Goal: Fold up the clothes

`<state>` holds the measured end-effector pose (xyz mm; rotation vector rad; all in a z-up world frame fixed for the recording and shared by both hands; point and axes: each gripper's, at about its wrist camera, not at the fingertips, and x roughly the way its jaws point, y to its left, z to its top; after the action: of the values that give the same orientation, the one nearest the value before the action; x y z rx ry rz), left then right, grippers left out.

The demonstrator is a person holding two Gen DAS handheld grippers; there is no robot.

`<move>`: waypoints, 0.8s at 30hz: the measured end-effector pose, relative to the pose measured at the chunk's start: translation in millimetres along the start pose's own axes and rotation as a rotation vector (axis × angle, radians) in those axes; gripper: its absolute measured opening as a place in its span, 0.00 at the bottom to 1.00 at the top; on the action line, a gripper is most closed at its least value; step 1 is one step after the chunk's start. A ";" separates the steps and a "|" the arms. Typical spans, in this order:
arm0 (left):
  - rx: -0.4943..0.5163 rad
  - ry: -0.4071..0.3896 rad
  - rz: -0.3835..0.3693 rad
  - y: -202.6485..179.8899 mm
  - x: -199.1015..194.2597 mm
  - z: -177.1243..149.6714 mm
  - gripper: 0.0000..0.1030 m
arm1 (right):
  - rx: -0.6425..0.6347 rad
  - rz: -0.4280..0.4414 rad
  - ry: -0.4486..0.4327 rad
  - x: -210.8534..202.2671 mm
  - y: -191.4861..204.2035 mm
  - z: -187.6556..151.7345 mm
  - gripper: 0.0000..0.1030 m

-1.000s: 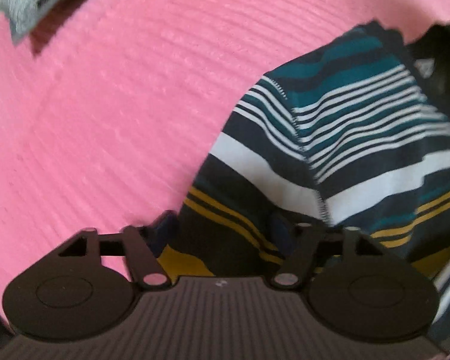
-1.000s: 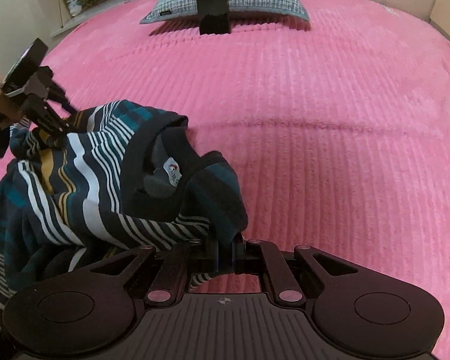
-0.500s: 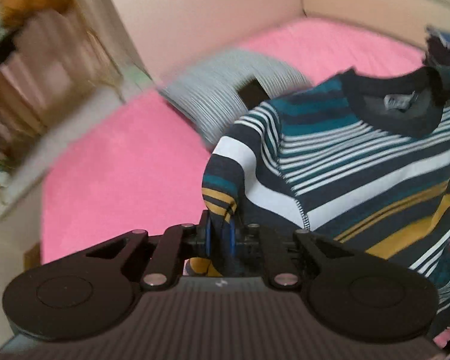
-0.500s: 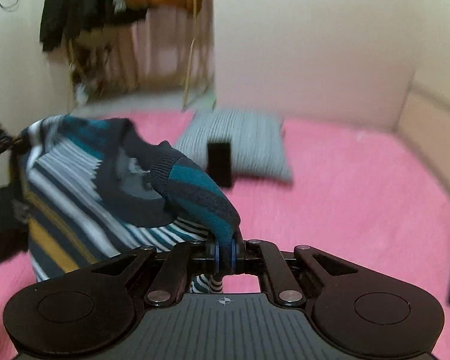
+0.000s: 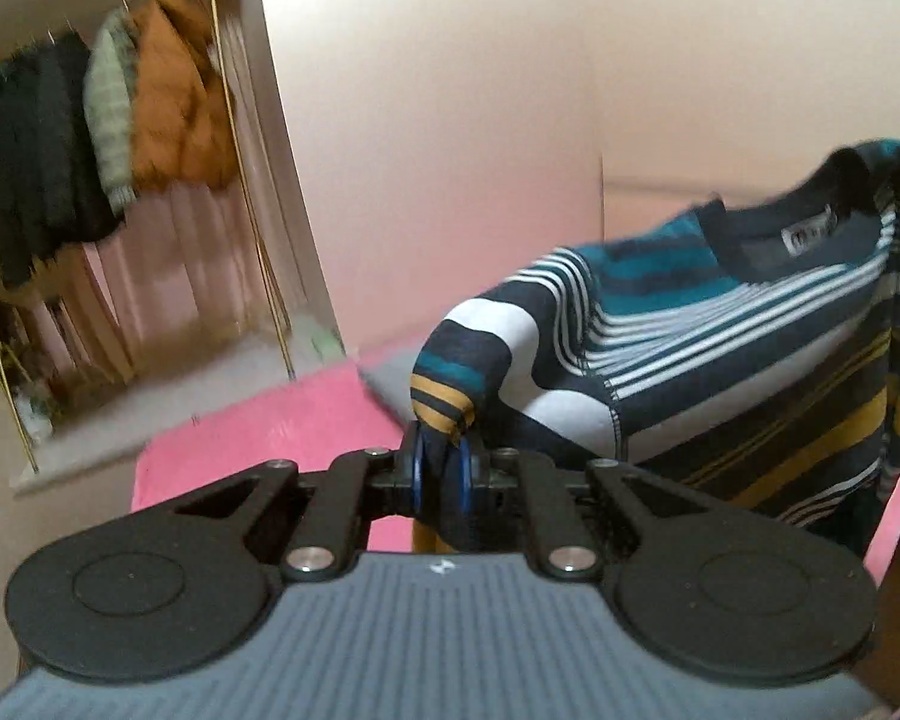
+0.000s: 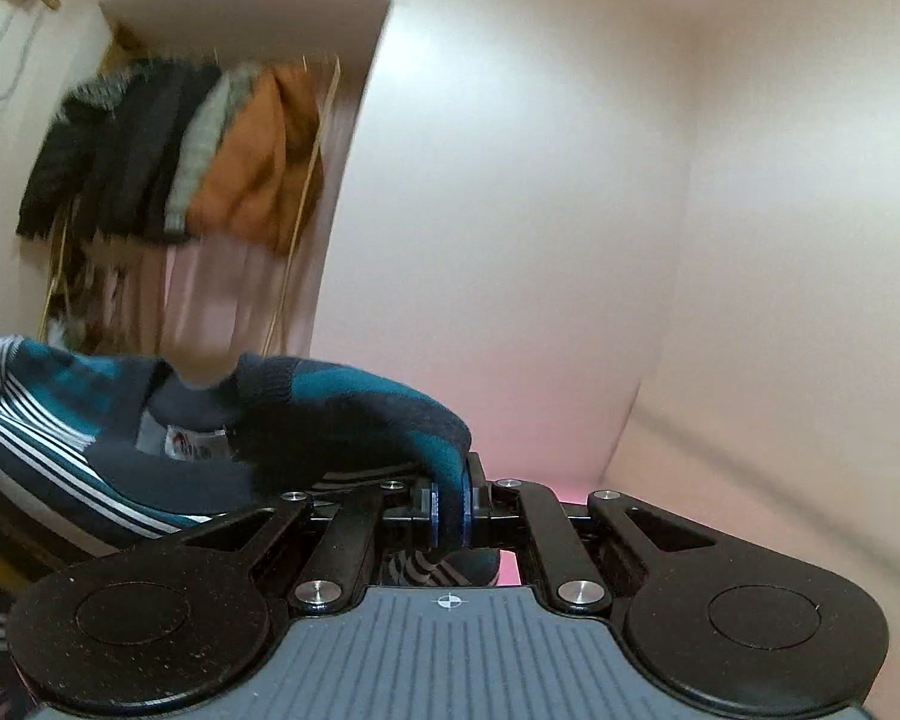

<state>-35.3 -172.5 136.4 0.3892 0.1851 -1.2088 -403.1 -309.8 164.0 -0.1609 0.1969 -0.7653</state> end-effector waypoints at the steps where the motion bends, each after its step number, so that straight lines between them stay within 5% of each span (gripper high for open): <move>1: -0.010 -0.015 0.004 2.3 0.4 11.4 0.09 | -0.013 -0.005 -0.030 1.5 -2.4 11.7 0.05; 5: -0.048 -0.059 0.021 11.9 11.2 55.2 0.10 | -0.062 0.021 -0.045 74.9 -19.8 18.6 0.05; 10: -0.072 0.108 0.105 28.0 137.5 53.3 0.15 | -0.130 0.120 0.073 257.2 -51.8 -33.3 0.09; 11: -0.082 0.159 0.130 30.4 172.9 42.7 0.19 | -0.148 0.144 0.114 301.4 -54.9 -53.5 0.22; 12: -0.086 0.215 0.162 32.2 212.2 27.9 0.21 | -0.173 0.155 0.154 339.7 -46.2 -84.2 0.65; 13: -0.093 0.278 0.191 31.9 247.2 7.9 0.21 | -0.198 0.166 0.194 378.0 -37.5 -114.9 0.86; 16: -0.136 0.459 0.252 24.8 326.3 -57.0 0.24 | -0.203 0.263 0.369 451.4 -19.9 -199.1 0.86; 20: -0.254 0.605 0.218 -12.3 320.2 -146.1 0.38 | -0.093 0.356 0.546 441.9 -27.2 -289.8 0.86; 24: -0.346 0.765 0.122 -54.1 278.8 -219.8 0.39 | 0.049 0.415 0.810 394.0 -60.3 -371.6 0.86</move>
<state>26.1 -346.4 -171.8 0.5340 1.0005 -0.8371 -253.1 -655.4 -229.7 0.2436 0.9489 -0.3830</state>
